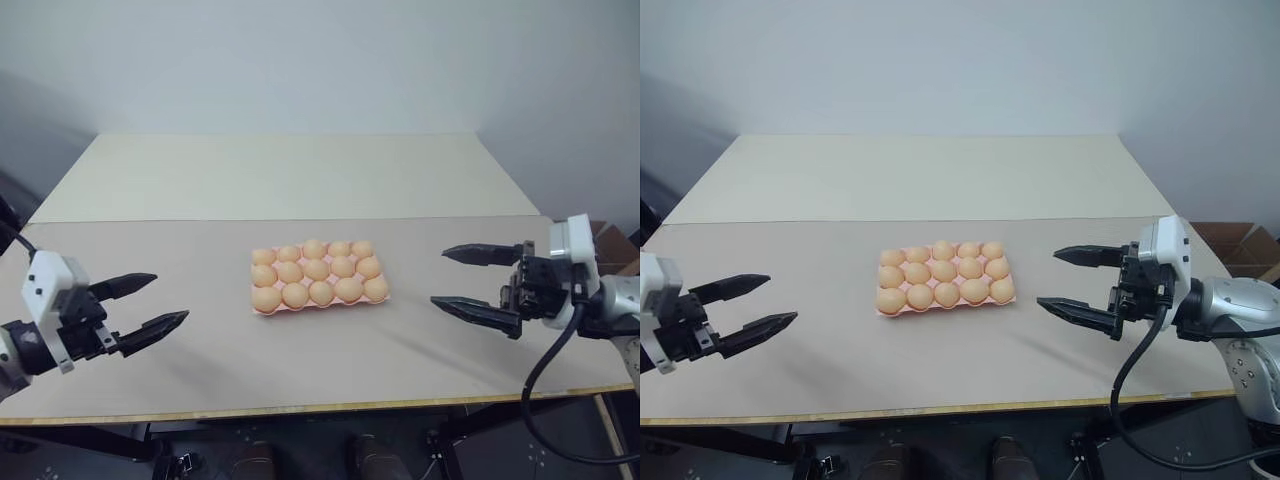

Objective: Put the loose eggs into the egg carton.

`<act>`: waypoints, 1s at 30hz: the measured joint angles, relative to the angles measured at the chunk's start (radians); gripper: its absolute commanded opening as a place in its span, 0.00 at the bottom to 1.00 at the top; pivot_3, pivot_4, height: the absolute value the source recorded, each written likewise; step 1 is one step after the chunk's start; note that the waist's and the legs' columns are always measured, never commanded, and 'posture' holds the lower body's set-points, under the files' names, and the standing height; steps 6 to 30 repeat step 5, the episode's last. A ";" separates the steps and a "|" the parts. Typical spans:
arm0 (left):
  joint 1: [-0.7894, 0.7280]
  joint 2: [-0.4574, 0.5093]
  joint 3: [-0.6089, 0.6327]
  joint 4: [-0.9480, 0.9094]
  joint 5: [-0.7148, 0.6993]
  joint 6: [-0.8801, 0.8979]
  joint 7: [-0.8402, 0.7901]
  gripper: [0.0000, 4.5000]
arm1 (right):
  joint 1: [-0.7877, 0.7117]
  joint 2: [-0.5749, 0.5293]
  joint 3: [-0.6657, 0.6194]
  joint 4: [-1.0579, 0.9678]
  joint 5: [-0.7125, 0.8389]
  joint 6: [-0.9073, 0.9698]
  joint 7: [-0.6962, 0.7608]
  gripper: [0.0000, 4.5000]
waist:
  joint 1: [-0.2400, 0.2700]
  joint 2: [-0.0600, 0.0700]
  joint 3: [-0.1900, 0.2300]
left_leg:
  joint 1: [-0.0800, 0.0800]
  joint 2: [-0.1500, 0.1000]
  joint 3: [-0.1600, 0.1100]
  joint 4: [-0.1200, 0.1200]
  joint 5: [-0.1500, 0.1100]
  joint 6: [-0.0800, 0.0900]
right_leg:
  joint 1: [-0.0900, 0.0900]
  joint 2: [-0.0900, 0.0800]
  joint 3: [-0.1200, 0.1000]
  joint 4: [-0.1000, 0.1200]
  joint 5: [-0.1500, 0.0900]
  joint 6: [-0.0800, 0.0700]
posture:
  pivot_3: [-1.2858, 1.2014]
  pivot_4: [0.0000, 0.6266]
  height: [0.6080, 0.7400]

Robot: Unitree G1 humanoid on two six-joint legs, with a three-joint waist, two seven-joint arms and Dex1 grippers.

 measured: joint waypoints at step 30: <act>0.017 0.000 0.024 -0.017 -0.032 0.007 0.022 1.00 | -0.008 0.001 0.007 0.010 -0.004 -0.002 0.017 1.00 | 0.000 0.000 0.000 | 0.000 0.000 0.000 0.000 0.000 0.000 | 0.000 0.000 0.000 0.000 0.000 0.000 | 0.52 0.24 1.00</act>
